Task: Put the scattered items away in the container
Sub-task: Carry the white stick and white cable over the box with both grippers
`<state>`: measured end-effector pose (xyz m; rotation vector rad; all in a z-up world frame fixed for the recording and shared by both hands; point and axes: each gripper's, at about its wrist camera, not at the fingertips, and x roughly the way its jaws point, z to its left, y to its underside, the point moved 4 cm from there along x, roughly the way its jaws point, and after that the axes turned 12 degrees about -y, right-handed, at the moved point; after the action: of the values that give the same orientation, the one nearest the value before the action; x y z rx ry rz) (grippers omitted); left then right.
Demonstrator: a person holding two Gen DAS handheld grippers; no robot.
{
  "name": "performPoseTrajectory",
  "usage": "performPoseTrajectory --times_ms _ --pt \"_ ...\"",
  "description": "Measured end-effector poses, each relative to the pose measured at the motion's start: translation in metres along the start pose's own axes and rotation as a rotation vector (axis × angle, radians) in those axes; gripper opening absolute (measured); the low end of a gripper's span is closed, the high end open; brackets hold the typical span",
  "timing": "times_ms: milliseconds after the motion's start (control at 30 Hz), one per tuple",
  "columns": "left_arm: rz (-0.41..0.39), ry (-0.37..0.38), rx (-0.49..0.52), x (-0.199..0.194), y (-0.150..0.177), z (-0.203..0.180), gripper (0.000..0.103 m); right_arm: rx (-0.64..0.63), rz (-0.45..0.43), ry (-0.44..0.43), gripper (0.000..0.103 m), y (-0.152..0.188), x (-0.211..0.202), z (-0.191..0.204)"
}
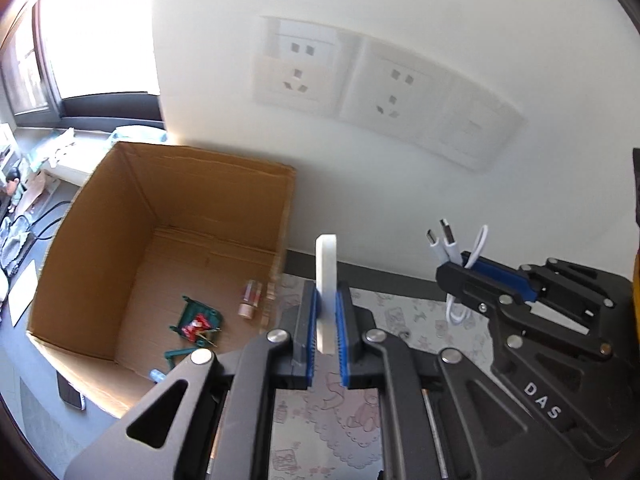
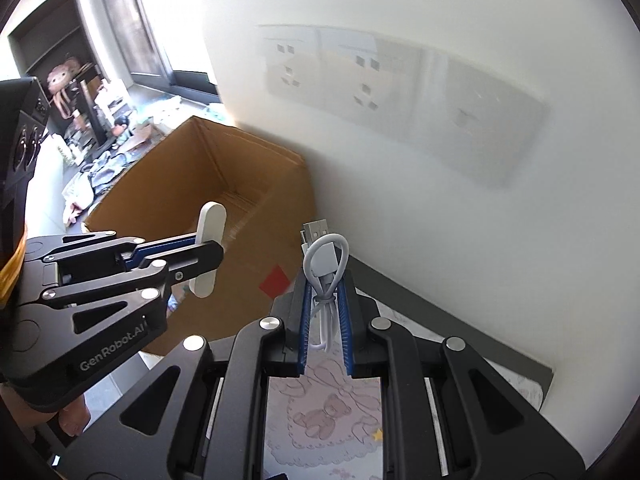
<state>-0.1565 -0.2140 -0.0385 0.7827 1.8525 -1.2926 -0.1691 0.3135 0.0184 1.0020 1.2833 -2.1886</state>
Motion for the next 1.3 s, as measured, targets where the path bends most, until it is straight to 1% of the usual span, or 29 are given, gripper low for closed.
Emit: performPoseTrajectory --times_ms 200,433,533,567,600,733,867,1033,1300 --pt "-0.016 -0.041 -0.042 -0.003 -0.007 0.036 0.009 -0.066 0.011 -0.045 0.013 -0.022 0.014 0.029" --pt "-0.003 -0.083 -0.111 0.001 -0.003 0.081 0.009 -0.123 0.032 -0.117 0.013 -0.037 0.040 0.067" --pt "0.008 -0.098 -0.139 0.010 0.000 0.100 0.009 -0.142 0.050 -0.145 0.013 -0.040 0.054 0.081" --pt "-0.005 -0.107 -0.135 0.013 -0.001 0.106 0.009 -0.148 0.057 -0.155 0.013 -0.042 0.058 0.086" --pt "-0.002 -0.114 -0.144 0.016 0.000 0.113 0.009 -0.156 0.065 -0.163 0.013 -0.042 0.064 0.090" --pt "0.025 -0.135 -0.178 0.029 0.005 0.133 0.009 -0.188 0.105 -0.200 0.013 -0.043 0.085 0.104" --pt "0.048 -0.152 -0.199 0.043 0.010 0.149 0.009 -0.203 0.145 -0.224 0.013 -0.044 0.110 0.115" --pt "0.093 -0.158 -0.218 0.064 0.017 0.161 0.009 -0.220 0.204 -0.246 0.013 -0.035 0.136 0.120" --pt "0.163 -0.171 -0.235 0.092 0.031 0.170 0.009 -0.249 0.278 -0.248 0.013 -0.024 0.169 0.123"
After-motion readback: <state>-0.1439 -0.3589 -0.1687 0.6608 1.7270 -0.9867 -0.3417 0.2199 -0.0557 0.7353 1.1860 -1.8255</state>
